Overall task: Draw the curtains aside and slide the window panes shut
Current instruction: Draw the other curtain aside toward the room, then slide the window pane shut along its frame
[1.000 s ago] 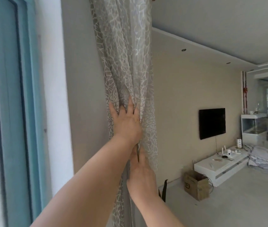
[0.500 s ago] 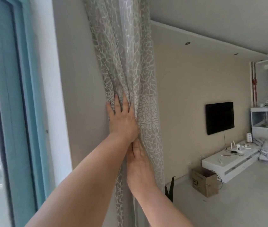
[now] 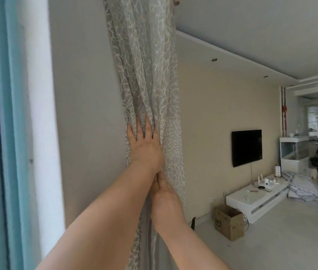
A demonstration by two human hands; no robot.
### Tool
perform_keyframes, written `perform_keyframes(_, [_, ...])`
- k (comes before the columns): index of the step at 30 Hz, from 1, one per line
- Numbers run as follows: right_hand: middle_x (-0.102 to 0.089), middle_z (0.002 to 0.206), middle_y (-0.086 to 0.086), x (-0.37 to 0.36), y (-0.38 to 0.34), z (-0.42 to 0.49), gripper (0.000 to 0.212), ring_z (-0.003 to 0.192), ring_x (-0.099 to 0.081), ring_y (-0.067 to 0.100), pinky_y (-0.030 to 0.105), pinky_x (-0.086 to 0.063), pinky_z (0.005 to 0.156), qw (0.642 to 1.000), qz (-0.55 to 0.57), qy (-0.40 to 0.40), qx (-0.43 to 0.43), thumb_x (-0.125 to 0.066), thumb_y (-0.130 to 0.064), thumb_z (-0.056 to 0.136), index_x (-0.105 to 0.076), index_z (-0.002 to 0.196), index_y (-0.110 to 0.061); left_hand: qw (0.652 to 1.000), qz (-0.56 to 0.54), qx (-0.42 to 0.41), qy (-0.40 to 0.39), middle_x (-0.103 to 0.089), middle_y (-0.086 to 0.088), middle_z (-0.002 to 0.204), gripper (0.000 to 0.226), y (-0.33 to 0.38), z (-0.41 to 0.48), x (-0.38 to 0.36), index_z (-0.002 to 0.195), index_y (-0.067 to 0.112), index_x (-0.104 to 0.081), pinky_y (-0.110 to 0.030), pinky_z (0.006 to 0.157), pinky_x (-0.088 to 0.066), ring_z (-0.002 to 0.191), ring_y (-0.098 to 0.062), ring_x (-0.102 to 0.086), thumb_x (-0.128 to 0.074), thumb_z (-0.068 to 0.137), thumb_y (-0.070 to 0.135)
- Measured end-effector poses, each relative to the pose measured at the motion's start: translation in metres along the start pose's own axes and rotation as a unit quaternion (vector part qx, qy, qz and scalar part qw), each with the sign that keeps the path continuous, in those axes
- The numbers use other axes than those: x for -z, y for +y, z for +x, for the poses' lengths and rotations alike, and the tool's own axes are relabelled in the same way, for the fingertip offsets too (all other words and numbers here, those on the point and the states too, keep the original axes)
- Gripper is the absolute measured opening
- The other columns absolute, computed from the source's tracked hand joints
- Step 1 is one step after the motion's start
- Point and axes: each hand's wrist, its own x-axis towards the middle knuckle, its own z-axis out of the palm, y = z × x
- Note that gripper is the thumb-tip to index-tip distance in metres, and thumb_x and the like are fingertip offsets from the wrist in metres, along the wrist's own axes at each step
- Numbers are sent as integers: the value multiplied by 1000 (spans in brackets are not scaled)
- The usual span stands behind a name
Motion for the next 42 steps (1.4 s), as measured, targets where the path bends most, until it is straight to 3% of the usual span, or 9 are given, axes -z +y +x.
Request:
perform_keyframes(3, [11, 157, 9, 6, -8, -20, 71, 143, -4, 18, 29, -8, 116, 1000, 6, 13, -3, -38, 4, 92, 2, 148, -11, 999, -48, 4, -6, 22, -13, 153, 66, -2, -17, 13, 145, 11, 15, -59, 110, 7, 139, -36, 19, -15, 98, 45])
perform_keyframes(7, [14, 156, 8, 17, -19, -47, 76, 143, 10, 18, 31, 4, 117, 999, 26, 27, -3, -39, 0, 90, 7, 148, -16, 998, -65, 4, -18, 21, -11, 154, 75, -4, -42, 36, 147, 14, 11, -61, 109, -1, 140, -34, 17, -16, 93, 60])
perform_keyframes(11, [16, 156, 9, 38, -30, -78, 70, 143, 12, 18, 29, 11, 112, 999, 43, 31, -2, -35, -12, 95, 14, 146, -17, 998, -54, 14, -37, 19, -12, 154, 84, -7, -74, 64, 148, 19, 7, -62, 108, -2, 140, -37, 17, -12, 85, 72])
perform_keyframes(15, [23, 153, 9, 67, -38, -120, 74, 142, 16, 19, 32, 7, 114, 998, 51, 27, 27, -36, -20, 96, 19, 145, -17, 996, -52, 37, -55, 18, -11, 155, 82, -5, -117, 97, 145, 26, 16, -60, 108, -5, 140, -39, 15, -14, 85, 73])
perform_keyframes(19, [30, 150, 8, 90, -46, -164, 80, 140, 21, 19, 35, 5, 116, 996, 68, 15, 49, -38, -24, 96, 28, 141, -19, 993, -74, 66, -66, 22, -7, 154, 79, -4, -164, 129, 140, 36, 26, -58, 110, 2, 139, -39, 17, -21, 87, 71])
perform_keyframes(23, [28, 147, 8, 102, -60, -208, 71, 140, 18, 22, 35, 5, 114, 996, 72, 5, 60, -35, -26, 97, 17, 144, -15, 991, -56, 97, -76, 29, -3, 151, 72, -8, -214, 160, 137, 40, 30, -53, 108, 12, 137, -37, 24, -19, 91, 65])
perform_keyframes(29, [14, 152, 11, 109, -82, -254, 65, 135, 19, 19, 33, 8, 109, 993, 69, -1, 99, -34, -24, 97, 6, 146, -10, 979, -48, 159, -116, 34, 0, 148, 64, -7, -275, 191, 135, 39, 32, -57, 111, 10, 134, -33, 31, -18, 97, 50])
perform_keyframes(35, [-2, 156, 15, 120, -103, -276, 62, 144, 1, 23, 33, -1, 114, 983, 117, -32, 135, -35, -14, 94, -5, 148, -8, 963, -43, 215, -155, 37, 0, 147, 65, -8, -324, 210, 138, 37, 29, -55, 109, 15, 133, -32, 34, -21, 98, 48])
perform_keyframes(42, [-12, 155, 16, 116, -155, -312, 61, 144, -7, 24, 40, -12, 116, 964, 202, -63, 160, -43, -6, 90, -18, 146, -5, 940, -29, 278, -196, 36, 0, 148, 63, -36, -382, 245, 142, 35, 23, -51, 105, 20, 133, -31, 35, -22, 99, 42])
